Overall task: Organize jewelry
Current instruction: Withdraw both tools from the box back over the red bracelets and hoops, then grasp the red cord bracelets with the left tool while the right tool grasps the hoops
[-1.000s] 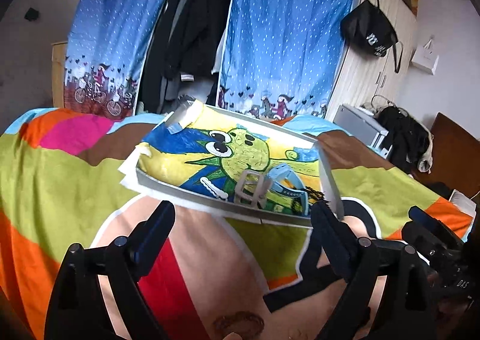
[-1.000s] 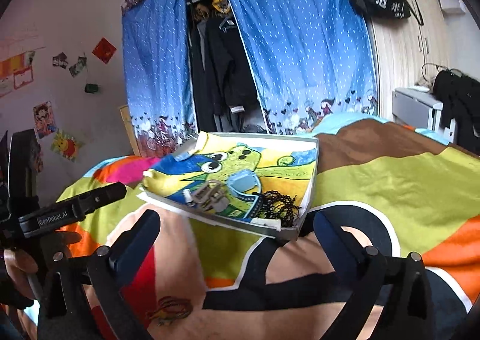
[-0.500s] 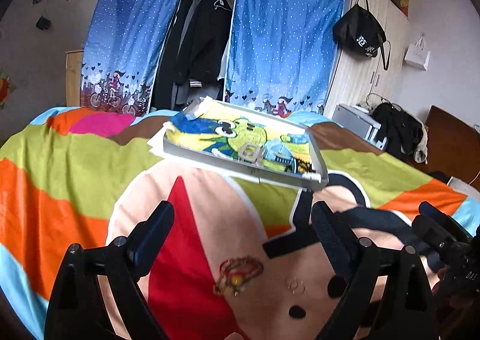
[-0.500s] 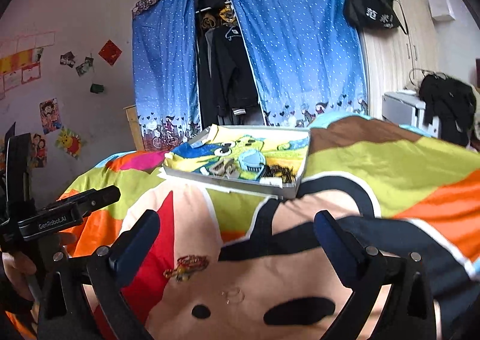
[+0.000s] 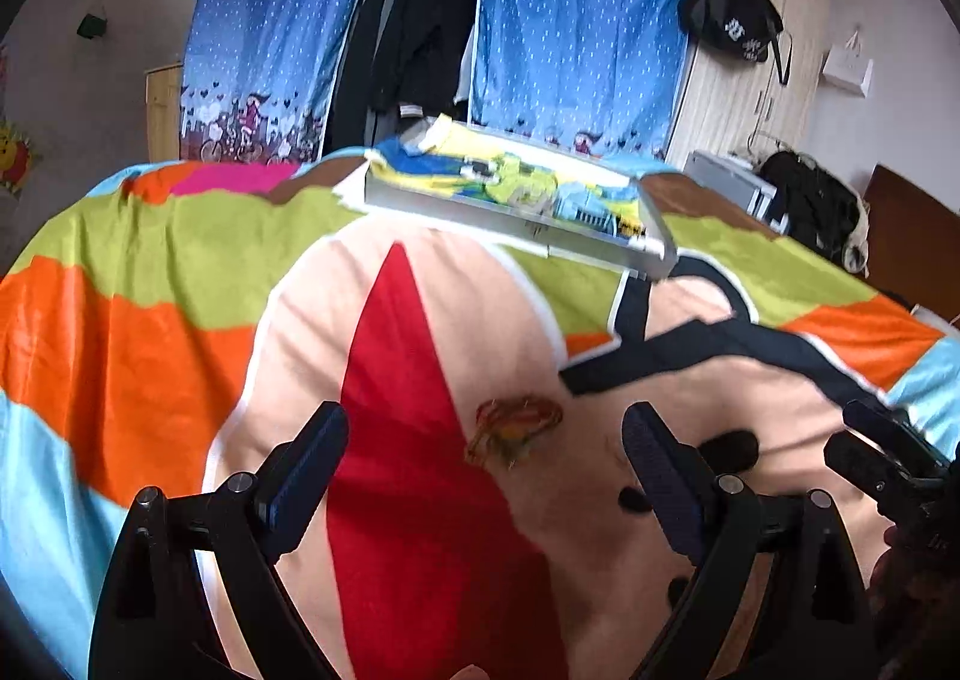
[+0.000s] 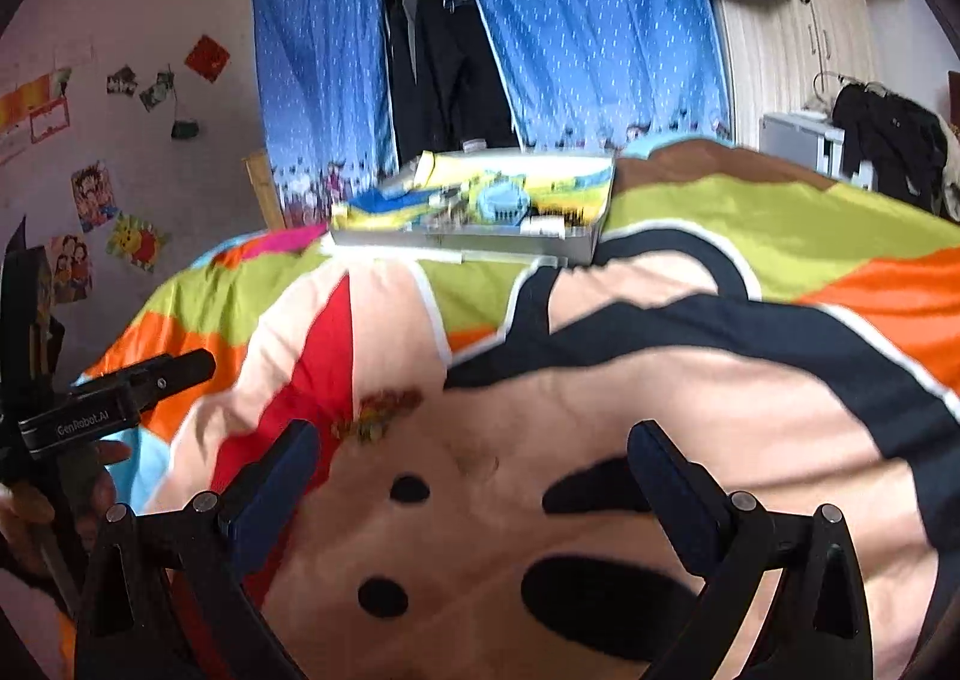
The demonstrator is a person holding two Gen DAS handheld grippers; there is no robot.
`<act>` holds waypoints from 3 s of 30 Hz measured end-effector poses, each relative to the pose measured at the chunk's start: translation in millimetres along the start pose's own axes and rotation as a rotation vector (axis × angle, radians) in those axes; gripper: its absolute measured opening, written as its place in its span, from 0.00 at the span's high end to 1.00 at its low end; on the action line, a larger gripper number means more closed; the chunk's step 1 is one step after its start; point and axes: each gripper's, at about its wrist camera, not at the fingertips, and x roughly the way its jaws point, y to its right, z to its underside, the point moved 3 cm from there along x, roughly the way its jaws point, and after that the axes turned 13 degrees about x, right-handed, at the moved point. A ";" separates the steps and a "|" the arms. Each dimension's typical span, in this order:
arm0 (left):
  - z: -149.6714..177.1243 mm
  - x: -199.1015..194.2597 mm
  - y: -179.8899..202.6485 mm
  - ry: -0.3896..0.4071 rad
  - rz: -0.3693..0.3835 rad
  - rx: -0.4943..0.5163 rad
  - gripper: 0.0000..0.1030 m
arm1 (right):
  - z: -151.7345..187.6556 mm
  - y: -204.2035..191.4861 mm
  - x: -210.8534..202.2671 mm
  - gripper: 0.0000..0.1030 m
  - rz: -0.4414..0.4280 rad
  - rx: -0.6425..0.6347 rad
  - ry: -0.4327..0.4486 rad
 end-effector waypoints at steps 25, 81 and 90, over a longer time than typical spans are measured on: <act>44.7 24.5 -4.1 -0.145 -0.018 0.047 0.13 | 37.8 1.3 35.5 0.00 0.032 -0.012 -0.182; -2.7 212.3 -72.7 -0.482 0.428 -0.165 0.70 | 29.0 28.1 161.4 0.59 -0.067 0.049 -0.371; 2.0 211.7 -72.5 -0.506 0.379 -0.131 0.70 | 29.4 29.6 161.7 0.59 -0.068 0.057 -0.380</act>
